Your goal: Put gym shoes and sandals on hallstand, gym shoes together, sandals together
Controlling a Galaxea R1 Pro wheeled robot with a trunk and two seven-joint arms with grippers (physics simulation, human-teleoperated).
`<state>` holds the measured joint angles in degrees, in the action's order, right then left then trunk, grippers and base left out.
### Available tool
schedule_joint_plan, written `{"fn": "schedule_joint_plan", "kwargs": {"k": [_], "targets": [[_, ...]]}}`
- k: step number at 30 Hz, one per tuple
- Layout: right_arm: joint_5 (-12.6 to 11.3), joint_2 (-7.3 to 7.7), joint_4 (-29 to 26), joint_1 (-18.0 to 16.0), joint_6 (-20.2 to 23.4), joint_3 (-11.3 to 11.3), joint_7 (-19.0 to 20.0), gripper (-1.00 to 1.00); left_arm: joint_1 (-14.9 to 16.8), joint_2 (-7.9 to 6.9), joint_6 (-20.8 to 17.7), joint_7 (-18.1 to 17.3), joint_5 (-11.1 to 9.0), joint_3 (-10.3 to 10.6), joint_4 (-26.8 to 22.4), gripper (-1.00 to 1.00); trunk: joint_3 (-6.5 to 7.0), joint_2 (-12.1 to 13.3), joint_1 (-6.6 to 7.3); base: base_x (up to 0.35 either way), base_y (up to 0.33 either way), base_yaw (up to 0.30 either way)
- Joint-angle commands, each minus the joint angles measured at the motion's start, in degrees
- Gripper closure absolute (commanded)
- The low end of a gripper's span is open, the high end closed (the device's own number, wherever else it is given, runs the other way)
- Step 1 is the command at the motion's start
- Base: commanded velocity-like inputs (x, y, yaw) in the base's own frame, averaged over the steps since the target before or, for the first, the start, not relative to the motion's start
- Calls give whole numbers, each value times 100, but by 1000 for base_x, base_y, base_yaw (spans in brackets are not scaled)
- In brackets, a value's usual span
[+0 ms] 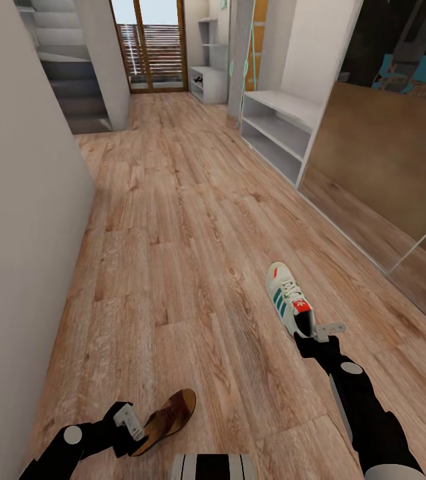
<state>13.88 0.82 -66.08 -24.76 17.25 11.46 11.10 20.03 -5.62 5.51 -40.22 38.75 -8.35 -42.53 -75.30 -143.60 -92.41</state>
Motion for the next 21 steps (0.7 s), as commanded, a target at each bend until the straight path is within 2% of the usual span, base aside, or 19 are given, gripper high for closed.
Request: {"fn": "schedule_joint_plan", "kwargs": {"k": [1, 3, 5, 9, 12, 21], "targets": [[59, -2, -7, -2, 24, 10, 51, 100, 11, 0, 16, -56, 68, -23, -17, -100, -4, -2, 1, 0, 0, 0], [57, -3, -5, -2, 24, 8, 51, 100, 73, -16, -68, -208, 82, -27, -76, -100, -4, -2, 1, 0, 0, 0], [58, -3, -2, -2, 24, 6, 51, 100, 169, -90, -134, -557, 87, -50, -158, -100, -4, -2, 1, 0, 0, 0], [56, -3, 3, -2, 24, 5, 51, 100, 238, -203, -219, -948, 84, -72, -208, -100, -4, -2, 1, 0, 0, 0], [56, -3, 6, -2, 24, 5, 51, 100, 251, -229, -258, -1032, 77, -76, -219, -100, -4, -2, 1, 0, 0, 0], [54, -3, -1, -2, 24, 7, 51, 100, 253, -253, -285, -1072, 55, -84, -227, -100, -223, -14, -22, 0, 0, 0]]}}
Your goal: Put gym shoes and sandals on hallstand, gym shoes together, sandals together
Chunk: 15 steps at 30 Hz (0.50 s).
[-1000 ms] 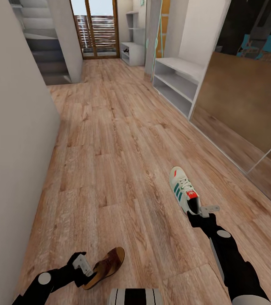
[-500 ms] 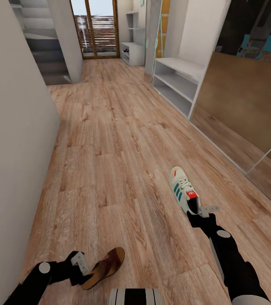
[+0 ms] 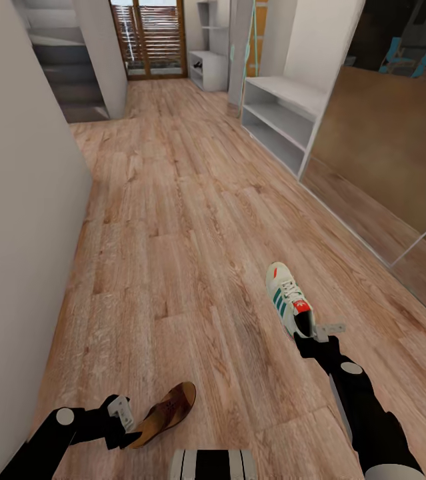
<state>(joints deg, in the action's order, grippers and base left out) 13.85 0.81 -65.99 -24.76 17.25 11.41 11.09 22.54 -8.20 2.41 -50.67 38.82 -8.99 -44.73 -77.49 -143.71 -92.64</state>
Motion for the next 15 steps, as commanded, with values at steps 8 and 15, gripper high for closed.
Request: {"fn": "schedule_joint_plan", "kwargs": {"k": [8, 15], "targets": [[57, 5, -27, -3, 24, 18, 51, 100, 37, 4, 18, -21, 51, -24, -21, -100, -251, -13, -19, 0, 0, 0], [57, 6, -32, -3, 24, 19, 51, 100, 110, -5, -63, -17, 76, -21, -100, -100, -470, -22, -37, 0, 0, 0]]}}
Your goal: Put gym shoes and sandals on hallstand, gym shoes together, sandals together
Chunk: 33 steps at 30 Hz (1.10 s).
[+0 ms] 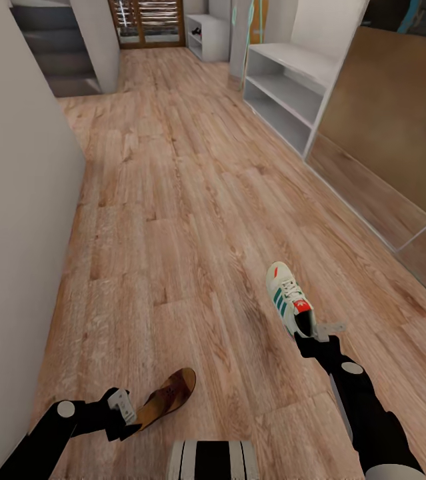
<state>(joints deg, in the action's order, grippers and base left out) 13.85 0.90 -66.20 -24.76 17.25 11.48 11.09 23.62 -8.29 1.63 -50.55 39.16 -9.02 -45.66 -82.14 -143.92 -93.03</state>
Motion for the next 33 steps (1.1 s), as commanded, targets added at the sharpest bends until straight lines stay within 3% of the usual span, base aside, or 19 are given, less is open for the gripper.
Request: {"fn": "schedule_joint_plan", "kwargs": {"k": [1, 10, 18, 22, 23, 24, 29, 33], "targets": [[57, -2, -29, -3, 27, 12, 51, 100, 5, 7, -54, -26, 47, -16, -16, -100, -36, -3, -1, 0, 0, 0], [57, 21, -272, -3, 40, 19, 51, 100, 10, 76, -198, 189, 56, 31, -30, -100, -315, -15, -24, 0, 0, 0], [24, 3, -663, -4, 97, 15, 57, 100, 4, 105, -211, 236, 61, 49, -23, -100, -336, -15, -24, 0, 0, 0], [9, -14, -1565, -12, 1040, -86, 149, 100, 6, 104, -213, 241, 64, 49, -30, -100, -336, -15, -24, 0, 0, 0], [6, -17, -1780, -21, 1552, -241, 277, 100, 8, 101, -215, 245, 65, 49, -31, -100, -336, -15, -24, 0, 0, 0], [5, -18, -1835, -24, 1695, -289, 346, 100, 9, 101, -215, 246, 65, 49, -31, -100, -336, -15, -24, 0, 0, 0], [4, -20, -1909, -28, 1906, -356, 681, 100, 10, 105, -215, 247, 65, 49, -31, -100, -336, -15, -24, 0, 0, 0], [9, -20, -1914, -29, 1943, -363, 880, 100, 11, 101, -215, 247, 65, 49, -31, -100, -425, -21, -35, 0, 0, 0]]}}
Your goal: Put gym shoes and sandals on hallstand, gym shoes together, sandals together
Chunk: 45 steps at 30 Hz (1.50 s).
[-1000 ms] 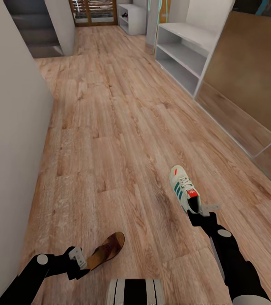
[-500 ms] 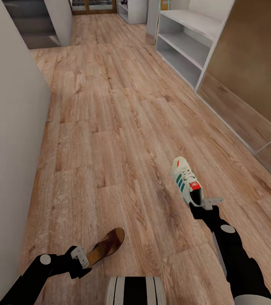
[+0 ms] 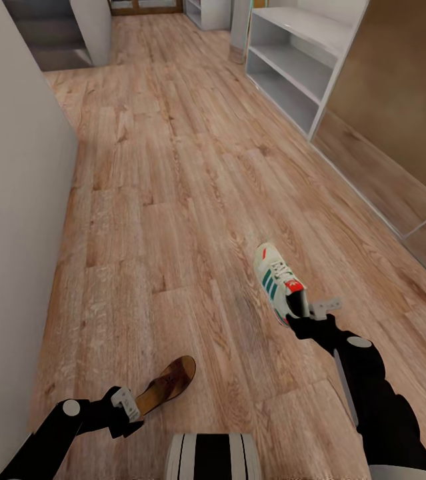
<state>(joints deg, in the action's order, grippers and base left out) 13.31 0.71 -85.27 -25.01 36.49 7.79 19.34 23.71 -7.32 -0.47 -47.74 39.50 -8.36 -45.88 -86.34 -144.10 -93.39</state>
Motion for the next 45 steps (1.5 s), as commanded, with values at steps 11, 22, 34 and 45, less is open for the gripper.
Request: {"fn": "schedule_joint_plan", "kwargs": {"k": [11, 22, 34, 45], "targets": [[61, -1, -16, -3, 33, 2, 122, 100, 2, -7, -5, -33, 31, -17, -31, -100, -248, -16, -27, 0, 0, 0], [66, -1, -10, -3, 33, 5, 131, 100, -47, 8, -94, 104, 163, -17, -456, -100, -352, -19, -32, 0, 0, 45], [67, -2, 1, -3, 33, 3, 132, 100, -62, 11, -131, 199, 182, -17, -650, -100, -597, -30, -53, 0, 0, 34], [70, -4, 1, -3, 33, 3, 132, 100, -28, 77, -133, 505, 273, -17, -659, -100, -753, -34, -61, 0, 0, 0]]}}
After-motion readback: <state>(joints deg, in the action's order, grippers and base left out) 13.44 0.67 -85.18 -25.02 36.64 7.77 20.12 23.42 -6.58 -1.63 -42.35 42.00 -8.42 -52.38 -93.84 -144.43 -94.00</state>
